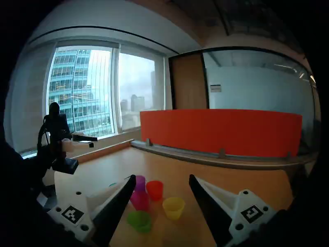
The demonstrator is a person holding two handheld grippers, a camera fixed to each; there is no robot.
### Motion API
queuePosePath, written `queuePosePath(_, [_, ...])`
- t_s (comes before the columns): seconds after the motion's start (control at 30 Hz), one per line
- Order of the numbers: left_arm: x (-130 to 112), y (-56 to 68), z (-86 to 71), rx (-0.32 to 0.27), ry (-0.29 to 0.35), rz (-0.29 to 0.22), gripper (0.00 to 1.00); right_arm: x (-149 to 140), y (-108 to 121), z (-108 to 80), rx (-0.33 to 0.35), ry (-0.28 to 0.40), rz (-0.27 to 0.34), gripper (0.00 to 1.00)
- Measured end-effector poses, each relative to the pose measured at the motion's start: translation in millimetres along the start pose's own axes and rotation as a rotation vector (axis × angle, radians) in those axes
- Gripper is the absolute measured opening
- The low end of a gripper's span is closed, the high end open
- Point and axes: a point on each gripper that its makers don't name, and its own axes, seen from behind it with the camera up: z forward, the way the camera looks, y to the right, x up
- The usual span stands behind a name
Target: Pour water
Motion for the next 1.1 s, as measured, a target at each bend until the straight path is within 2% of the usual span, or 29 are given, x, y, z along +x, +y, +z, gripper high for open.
queuePosePath(0.5, [-32,15.7,-0.7,-0.083,-0.078,0.007,0.90,-34,-17,-1.5,0.075,-0.122,-0.055,1.00])
queuePosePath(0.8, [-53,15.1,0.2,-0.092,-0.123,0.022,0.90,-52,-23,-4.7,0.106,-0.183,-0.109,1.00])
queuePosePath(1.1, [-77,18.4,1.5,-0.106,-0.167,0.016,0.90,-70,-25,-5.7,0.120,-0.225,-0.100,1.00])
